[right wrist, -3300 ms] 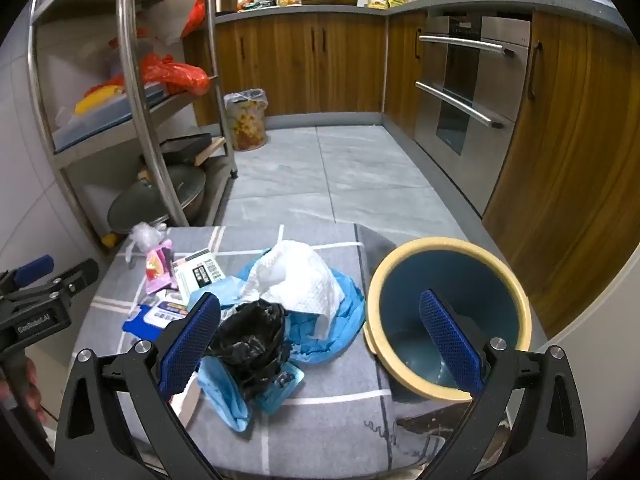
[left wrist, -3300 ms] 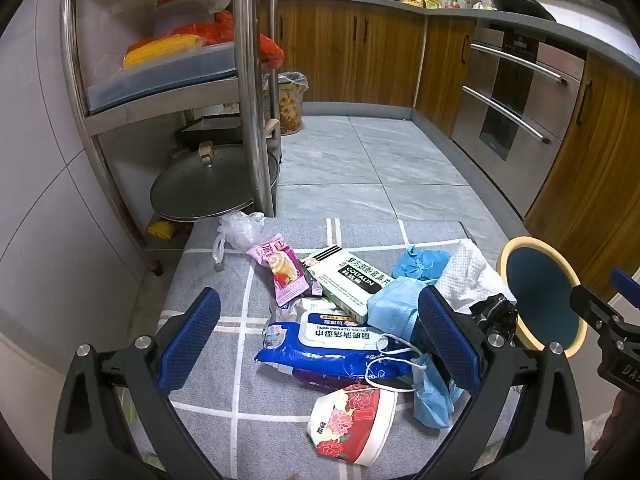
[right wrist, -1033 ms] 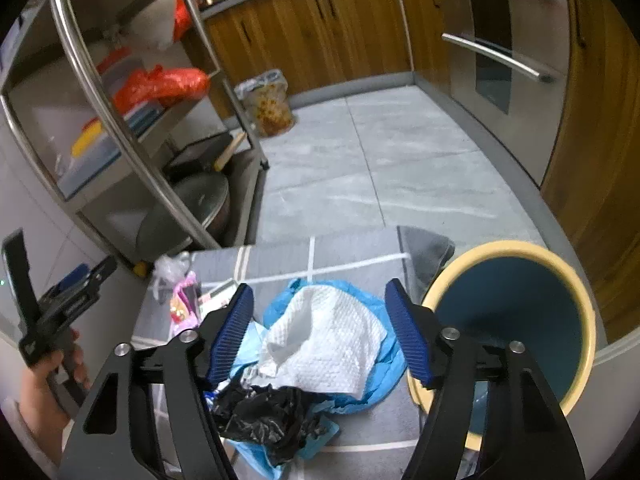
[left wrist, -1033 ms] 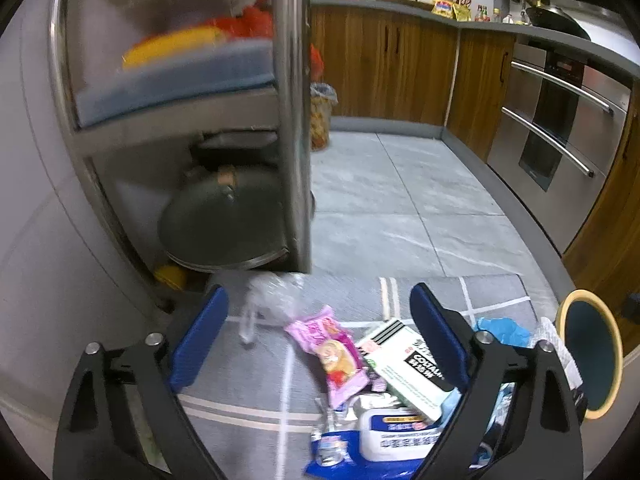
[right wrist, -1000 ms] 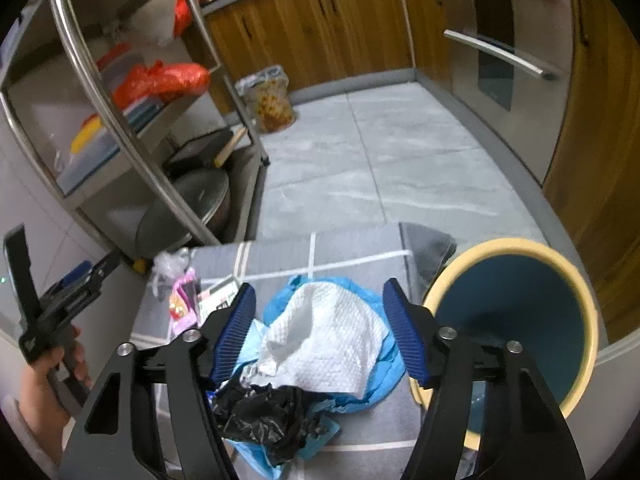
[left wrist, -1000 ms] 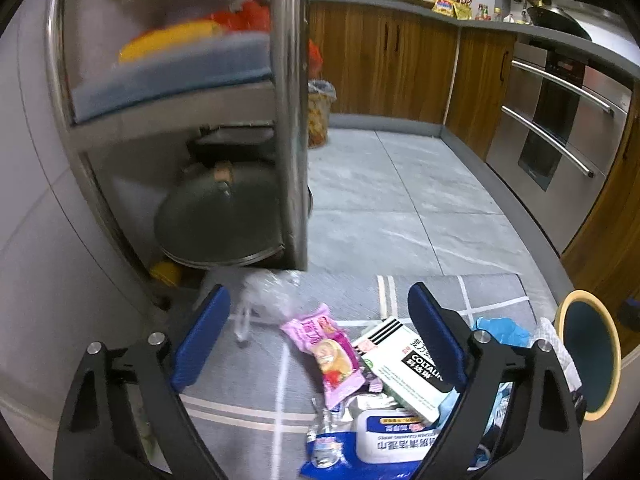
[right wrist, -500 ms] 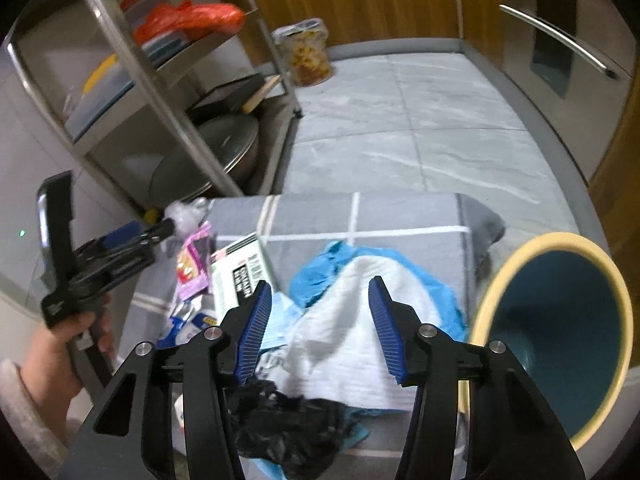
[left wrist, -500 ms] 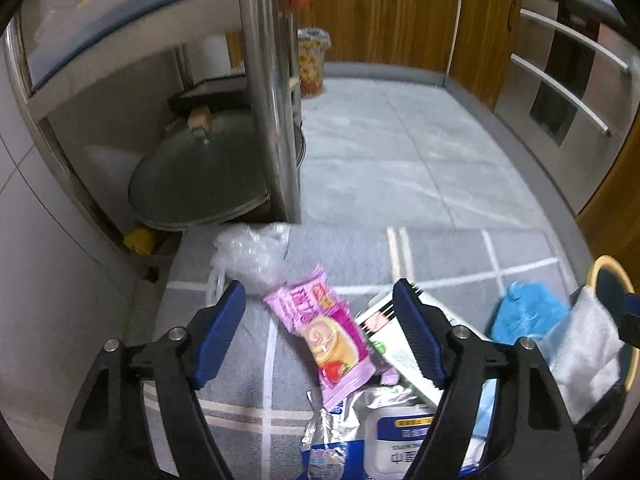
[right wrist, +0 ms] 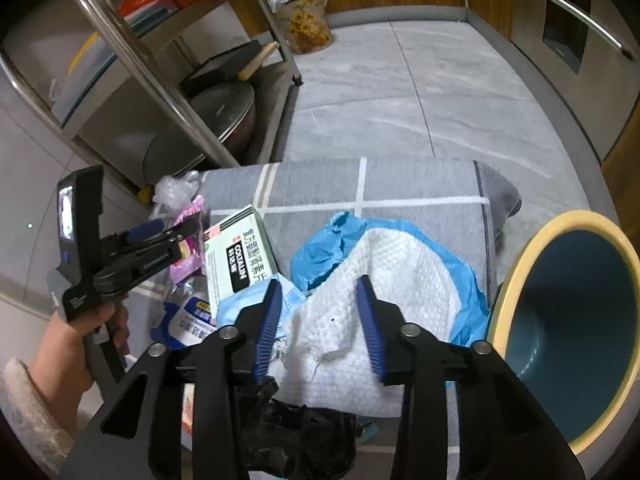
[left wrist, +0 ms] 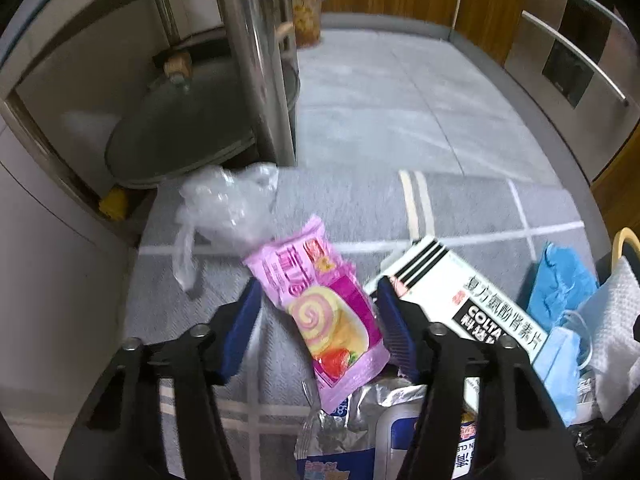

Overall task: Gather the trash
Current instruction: 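Grasp the pink snack wrapper with the left tool while the right tool grasps the white tissue, then carry both items over the teal bin and open both tools to drop them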

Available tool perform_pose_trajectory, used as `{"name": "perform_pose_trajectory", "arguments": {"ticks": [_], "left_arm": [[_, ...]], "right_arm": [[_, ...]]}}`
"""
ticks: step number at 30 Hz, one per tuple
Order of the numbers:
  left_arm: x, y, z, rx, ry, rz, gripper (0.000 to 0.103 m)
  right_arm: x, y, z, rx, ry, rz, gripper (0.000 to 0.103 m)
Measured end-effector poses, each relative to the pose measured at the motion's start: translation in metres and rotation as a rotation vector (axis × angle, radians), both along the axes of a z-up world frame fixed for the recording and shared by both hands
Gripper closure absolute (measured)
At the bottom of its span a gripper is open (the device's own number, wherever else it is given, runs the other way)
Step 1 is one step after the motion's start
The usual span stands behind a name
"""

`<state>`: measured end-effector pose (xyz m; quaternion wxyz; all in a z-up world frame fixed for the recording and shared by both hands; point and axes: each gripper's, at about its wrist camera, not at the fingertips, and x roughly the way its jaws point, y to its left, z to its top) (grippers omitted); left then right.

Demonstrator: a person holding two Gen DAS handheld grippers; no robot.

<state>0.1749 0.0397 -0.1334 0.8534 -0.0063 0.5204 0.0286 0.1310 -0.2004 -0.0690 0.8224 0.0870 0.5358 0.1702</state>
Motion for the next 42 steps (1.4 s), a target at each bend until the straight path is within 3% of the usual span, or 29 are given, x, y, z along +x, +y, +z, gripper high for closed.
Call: {"name": "perform_pose_trajectory", "arguments": {"ticks": [7,9,21,36,42], "left_arm": [[-0.002,0.001,-0.005,0.015,0.033,0.021,0.077],[-0.004,0.002,-0.003,0.015,0.030,0.028,0.086],[-0.026,-0.003,0.054,0.114,-0.188,0.048,0.088],[-0.068,-0.035,0.119,0.063,-0.367,-0.025,0.088],[-0.087,-0.045,0.141,0.026,-0.421,-0.083,0.088]], "right_arm": [[-0.003,0.003,-0.001,0.001,0.011,0.033,0.096],[-0.005,0.002,0.001,0.000,-0.005,0.032,0.098],[-0.021,-0.011,0.039,0.053,-0.138,0.003,0.099],[-0.058,-0.038,0.095,0.137,-0.354,-0.041,0.099],[-0.057,-0.048,0.104,0.149,-0.371,-0.084,0.099]]}}
